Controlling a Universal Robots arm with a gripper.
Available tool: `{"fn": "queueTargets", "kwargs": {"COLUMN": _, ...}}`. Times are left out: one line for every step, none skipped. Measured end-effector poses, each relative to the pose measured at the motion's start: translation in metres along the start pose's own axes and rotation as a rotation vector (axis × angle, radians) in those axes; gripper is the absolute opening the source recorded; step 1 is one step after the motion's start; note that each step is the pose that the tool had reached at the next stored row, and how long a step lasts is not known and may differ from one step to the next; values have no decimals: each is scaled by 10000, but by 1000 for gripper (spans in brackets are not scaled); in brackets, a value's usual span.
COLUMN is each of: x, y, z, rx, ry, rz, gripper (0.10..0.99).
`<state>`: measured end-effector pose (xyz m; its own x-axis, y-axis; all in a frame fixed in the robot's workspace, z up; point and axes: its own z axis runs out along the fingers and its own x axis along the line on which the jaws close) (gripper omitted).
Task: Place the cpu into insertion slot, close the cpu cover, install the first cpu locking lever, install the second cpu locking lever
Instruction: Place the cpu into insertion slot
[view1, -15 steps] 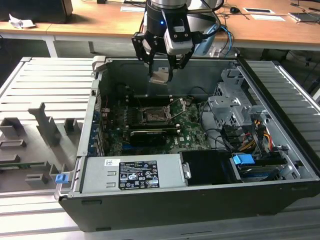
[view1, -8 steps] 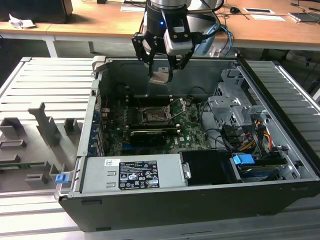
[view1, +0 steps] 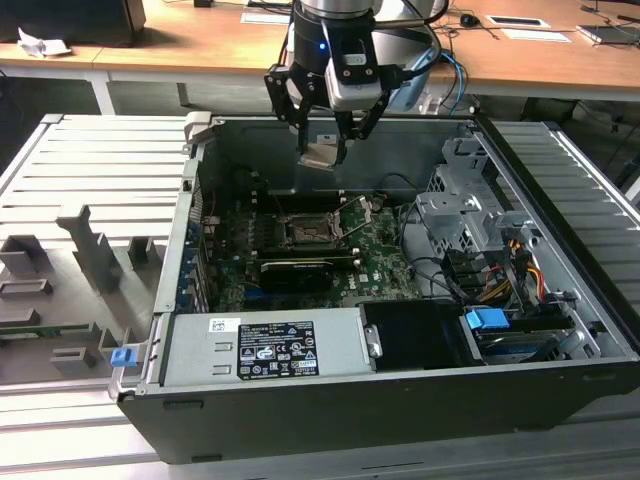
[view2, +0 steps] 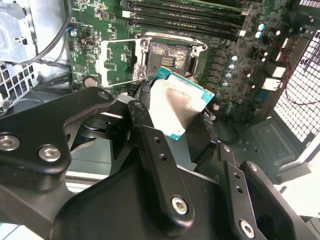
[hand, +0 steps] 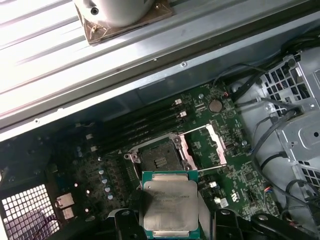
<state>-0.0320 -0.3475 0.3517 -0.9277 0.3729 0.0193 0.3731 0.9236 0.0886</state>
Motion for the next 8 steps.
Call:
{"fn": "queueTargets", "kwargs": {"x": 0, "y": 0, "z": 0, "rx": -1, "ry": -8, "rz": 89, "gripper": 525}}
{"fn": "queueTargets", "kwargs": {"x": 0, "y": 0, "z": 0, "rx": -2, "ry": -16, "rz": 182, "gripper": 525}}
{"fn": "queueTargets", "kwargs": {"x": 0, "y": 0, "z": 0, "rx": -4, "ry": -23, "rz": 258, "gripper": 525}}
{"fn": "queueTargets", "kwargs": {"x": 0, "y": 0, "z": 1, "rx": -5, "ry": -30, "rz": 333, "gripper": 525}}
{"fn": "queueTargets", "kwargs": {"x": 0, "y": 0, "z": 1, "rx": -8, "ry": -36, "rz": 410, "gripper": 525}}
{"fn": "queueTargets", "kwargs": {"x": 0, "y": 0, "z": 2, "rx": -9, "ry": -44, "rz": 489, "gripper": 525}}
{"fn": "queueTargets", "kwargs": {"x": 0, "y": 0, "z": 2, "rx": -11, "ry": -53, "rz": 596, "gripper": 525}}
{"fn": "queueTargets", "kwargs": {"x": 0, "y": 0, "z": 3, "rx": -12, "ry": -61, "rz": 679, "gripper": 525}}
